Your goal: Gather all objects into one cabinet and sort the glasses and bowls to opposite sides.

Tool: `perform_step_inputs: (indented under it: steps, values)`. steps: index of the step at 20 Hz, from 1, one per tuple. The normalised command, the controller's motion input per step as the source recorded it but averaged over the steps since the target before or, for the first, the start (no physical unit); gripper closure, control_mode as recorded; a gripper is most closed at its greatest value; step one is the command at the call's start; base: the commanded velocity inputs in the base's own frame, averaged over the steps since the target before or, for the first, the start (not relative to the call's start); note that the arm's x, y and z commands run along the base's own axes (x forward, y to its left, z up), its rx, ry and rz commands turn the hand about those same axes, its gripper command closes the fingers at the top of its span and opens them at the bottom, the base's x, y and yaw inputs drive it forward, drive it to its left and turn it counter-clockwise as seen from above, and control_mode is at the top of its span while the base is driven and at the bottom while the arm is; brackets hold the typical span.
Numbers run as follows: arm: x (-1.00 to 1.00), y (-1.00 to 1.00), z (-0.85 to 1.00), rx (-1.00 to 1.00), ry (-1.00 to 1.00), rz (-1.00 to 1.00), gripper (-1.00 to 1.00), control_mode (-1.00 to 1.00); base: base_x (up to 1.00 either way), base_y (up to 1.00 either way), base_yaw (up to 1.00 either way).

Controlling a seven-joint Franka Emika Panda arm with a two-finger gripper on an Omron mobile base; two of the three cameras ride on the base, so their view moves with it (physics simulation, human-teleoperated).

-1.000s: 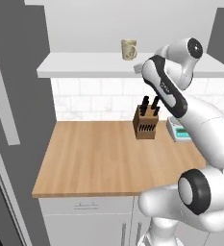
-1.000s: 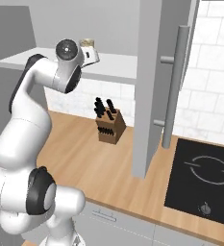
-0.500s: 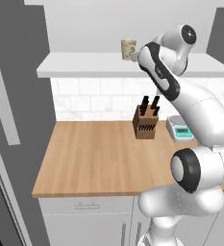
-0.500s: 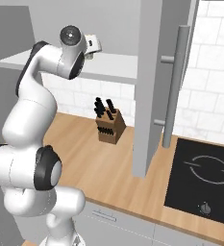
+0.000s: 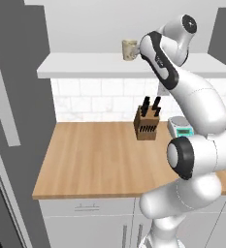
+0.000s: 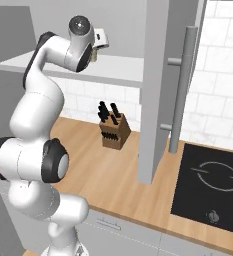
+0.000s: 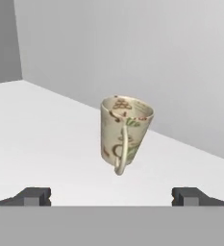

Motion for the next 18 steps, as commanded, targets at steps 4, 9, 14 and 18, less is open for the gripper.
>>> perform_step_inputs:
  steps: [4, 9, 14, 18]
  values:
    - [0.11, 0.0, -0.04, 0.0, 0.01, 0.01, -1.0, -1.0, 0.0, 0.0, 0.0]
    - [0.23, 0.16, -0.15, 0.0, 0.0, 0.0, -1.0, -1.0, 0.0, 0.0, 0.0]
    - [0.4, 0.16, -0.01, 0.0, 0.0, 0.0, -1.0, -1.0, 0.0, 0.0, 0.0]
    - [0.57, 0.0, 0.0, 0.0, 0.01, 0.0, -1.0, -1.0, 0.0, 0.0, 0.0]
